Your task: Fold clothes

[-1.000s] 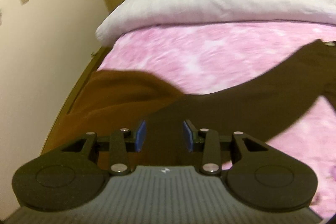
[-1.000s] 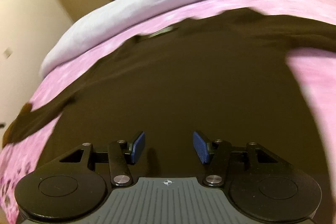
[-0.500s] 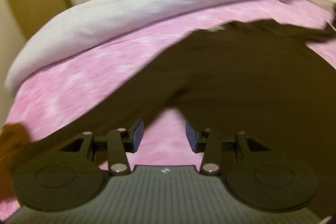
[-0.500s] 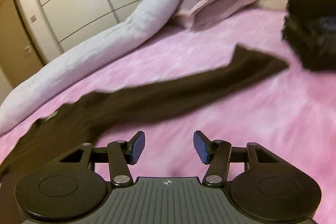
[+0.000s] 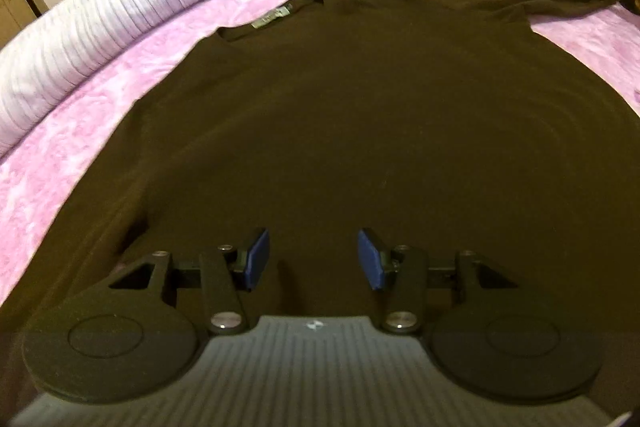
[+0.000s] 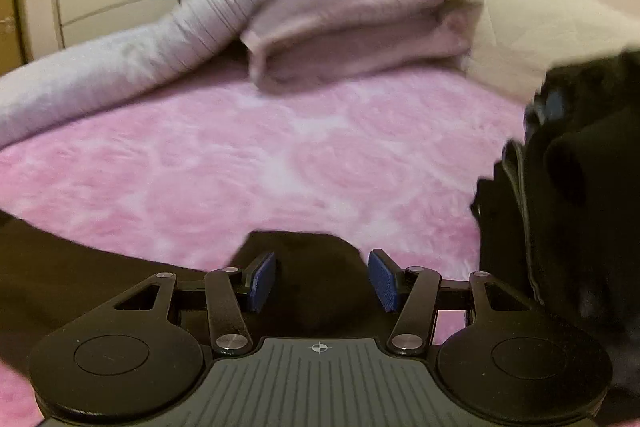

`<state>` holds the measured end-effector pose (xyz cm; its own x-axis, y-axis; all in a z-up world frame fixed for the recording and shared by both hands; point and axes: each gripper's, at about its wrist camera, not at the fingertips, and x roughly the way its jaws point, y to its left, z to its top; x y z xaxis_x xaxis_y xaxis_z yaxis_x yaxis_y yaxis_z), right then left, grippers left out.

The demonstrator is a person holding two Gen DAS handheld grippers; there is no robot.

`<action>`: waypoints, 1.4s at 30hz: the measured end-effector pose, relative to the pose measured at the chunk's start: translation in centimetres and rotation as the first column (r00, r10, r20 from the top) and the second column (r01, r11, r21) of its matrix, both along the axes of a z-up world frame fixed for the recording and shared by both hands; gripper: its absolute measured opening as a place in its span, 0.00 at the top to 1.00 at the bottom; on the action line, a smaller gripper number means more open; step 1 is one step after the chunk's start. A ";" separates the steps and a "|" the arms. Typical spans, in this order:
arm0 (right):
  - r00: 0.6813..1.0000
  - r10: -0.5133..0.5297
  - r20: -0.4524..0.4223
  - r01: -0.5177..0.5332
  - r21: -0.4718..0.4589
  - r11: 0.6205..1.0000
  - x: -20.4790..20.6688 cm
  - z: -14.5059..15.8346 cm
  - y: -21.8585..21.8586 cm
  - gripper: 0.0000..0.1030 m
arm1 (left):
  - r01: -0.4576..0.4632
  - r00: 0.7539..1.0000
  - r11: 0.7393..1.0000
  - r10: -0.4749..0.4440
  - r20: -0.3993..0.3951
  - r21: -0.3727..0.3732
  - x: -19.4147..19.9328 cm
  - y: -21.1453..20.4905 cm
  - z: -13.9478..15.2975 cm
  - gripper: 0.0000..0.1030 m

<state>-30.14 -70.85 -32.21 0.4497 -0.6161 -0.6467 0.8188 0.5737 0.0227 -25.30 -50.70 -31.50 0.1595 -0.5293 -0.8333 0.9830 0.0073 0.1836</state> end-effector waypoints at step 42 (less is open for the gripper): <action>0.823 0.552 0.130 -0.566 0.113 0.817 0.1 4.7 43.4 0.34 | -0.249 0.947 0.962 0.219 -0.235 -0.109 -1.5 25.7 -0.1 0.53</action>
<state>-30.09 -27.41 -27.47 0.7472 -0.1472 -0.6481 0.3486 0.9171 0.1936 -26.76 -25.05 -31.59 0.1143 -0.6092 -0.7847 0.9663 0.2515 -0.0545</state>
